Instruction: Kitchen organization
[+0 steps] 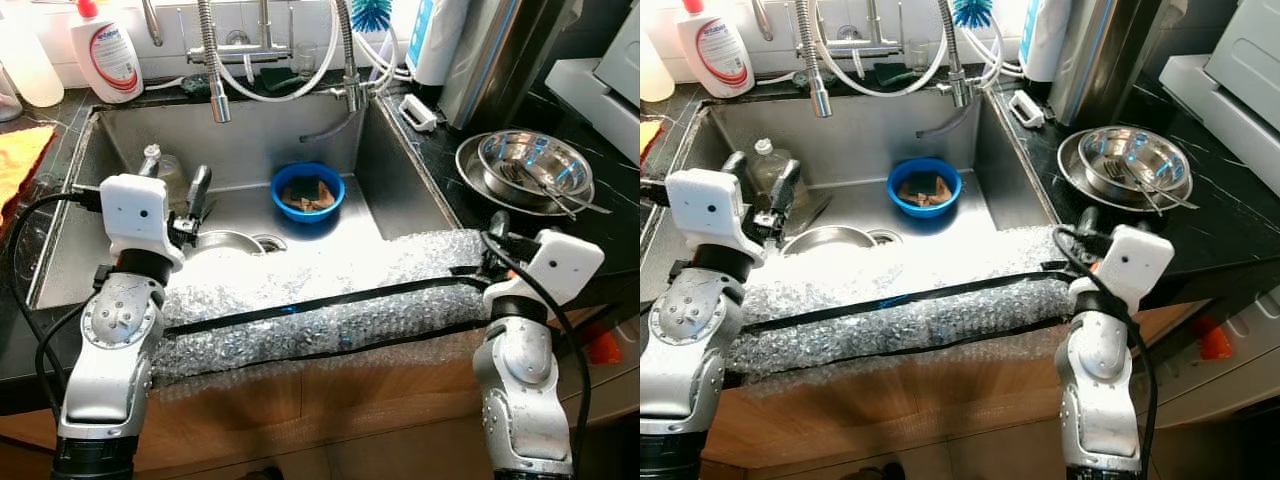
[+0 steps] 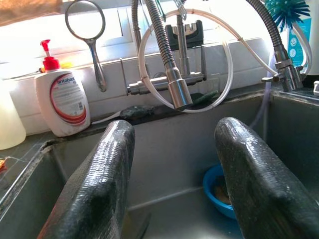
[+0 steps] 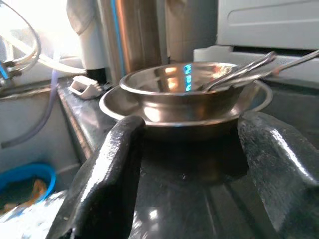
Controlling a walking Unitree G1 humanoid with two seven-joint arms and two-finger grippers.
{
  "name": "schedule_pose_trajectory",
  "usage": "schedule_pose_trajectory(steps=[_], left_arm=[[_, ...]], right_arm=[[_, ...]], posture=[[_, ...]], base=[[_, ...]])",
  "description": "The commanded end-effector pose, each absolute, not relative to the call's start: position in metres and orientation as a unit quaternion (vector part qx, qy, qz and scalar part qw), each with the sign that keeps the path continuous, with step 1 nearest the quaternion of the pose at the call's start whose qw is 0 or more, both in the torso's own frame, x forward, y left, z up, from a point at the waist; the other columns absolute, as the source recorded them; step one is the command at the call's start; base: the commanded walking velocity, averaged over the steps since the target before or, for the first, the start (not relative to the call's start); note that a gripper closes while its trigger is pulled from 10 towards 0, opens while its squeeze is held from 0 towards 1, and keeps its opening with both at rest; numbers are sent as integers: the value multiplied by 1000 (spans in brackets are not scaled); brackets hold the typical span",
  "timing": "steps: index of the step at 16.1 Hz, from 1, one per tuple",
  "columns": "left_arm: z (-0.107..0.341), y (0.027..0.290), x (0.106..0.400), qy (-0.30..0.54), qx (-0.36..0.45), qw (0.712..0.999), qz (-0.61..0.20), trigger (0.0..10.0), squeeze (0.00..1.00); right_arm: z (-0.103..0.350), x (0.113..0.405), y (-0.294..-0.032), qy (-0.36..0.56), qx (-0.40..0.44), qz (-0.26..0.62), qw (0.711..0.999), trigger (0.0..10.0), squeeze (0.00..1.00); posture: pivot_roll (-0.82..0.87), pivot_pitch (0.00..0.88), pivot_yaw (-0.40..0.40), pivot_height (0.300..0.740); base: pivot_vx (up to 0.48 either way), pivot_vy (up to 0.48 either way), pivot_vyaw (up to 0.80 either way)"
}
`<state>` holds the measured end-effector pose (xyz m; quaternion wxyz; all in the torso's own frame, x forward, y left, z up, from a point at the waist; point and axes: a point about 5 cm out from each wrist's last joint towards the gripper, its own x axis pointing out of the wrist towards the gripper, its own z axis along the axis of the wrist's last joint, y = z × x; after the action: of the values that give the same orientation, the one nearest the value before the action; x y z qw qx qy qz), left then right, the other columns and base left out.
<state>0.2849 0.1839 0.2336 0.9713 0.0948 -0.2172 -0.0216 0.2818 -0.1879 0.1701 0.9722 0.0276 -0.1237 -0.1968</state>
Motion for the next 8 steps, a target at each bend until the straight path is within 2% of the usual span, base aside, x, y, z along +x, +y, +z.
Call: schedule_pose_trajectory(steps=[1, 8], left_arm=[[238, 180, 285, -225, 98, 969, -27, 10000, 0], [239, 180, 286, -224, 97, 969, -27, 10000, 0]], right_arm=[[175, 281, -194, -135, 29, -217, 966, 10000, 0], [177, 280, -201, -135, 45, -259, 955, 10000, 0]], posture=[[56, 135, -40, 740], [58, 141, -40, 740]], base=[[0, 0, 0], [0, 0, 0]])
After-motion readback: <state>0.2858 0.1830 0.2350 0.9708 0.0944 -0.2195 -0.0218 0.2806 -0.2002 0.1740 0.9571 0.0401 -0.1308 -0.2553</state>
